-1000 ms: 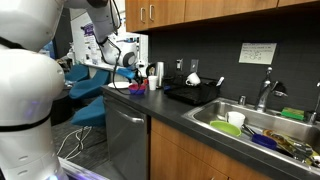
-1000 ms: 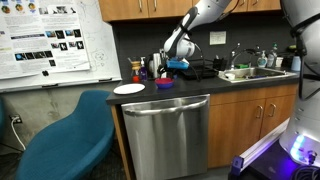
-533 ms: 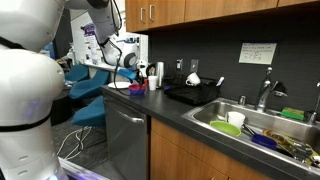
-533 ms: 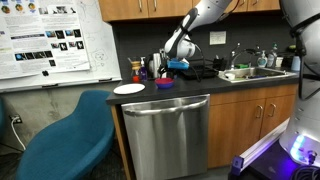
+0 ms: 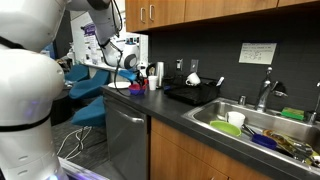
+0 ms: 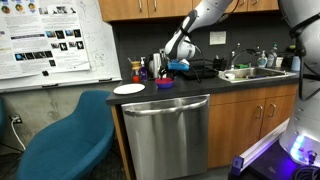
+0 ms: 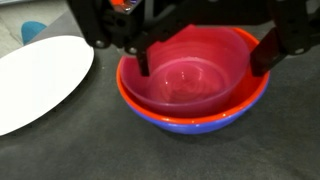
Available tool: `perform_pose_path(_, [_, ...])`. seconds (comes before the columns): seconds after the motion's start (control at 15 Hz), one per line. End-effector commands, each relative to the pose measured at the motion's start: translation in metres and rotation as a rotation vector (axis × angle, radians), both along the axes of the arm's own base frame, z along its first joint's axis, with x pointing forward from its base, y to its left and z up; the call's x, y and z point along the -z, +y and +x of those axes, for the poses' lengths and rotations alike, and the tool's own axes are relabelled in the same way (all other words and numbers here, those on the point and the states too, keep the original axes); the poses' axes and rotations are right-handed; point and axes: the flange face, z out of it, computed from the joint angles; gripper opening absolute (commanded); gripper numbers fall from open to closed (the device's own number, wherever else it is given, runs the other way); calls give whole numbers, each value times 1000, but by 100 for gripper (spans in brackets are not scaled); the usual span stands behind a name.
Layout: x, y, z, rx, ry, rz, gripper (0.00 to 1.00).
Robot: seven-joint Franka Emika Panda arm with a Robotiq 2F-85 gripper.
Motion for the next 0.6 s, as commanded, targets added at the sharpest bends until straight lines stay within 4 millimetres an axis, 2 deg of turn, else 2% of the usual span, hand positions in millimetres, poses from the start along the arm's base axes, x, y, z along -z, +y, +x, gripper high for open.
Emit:
perform_pose_path(0.0, [1, -3, 5, -5, 3, 1, 100])
perform_pose_path(0.13, [2, -3, 6, -6, 5, 2, 100])
perform_pose_path(0.2, [2, -3, 6, -7, 4, 3, 75])
perform_pose_path(0.33, [3, -2, 7, -8, 4, 3, 68])
perform_pose_path(0.53, [3, -2, 7, -8, 2, 4, 45])
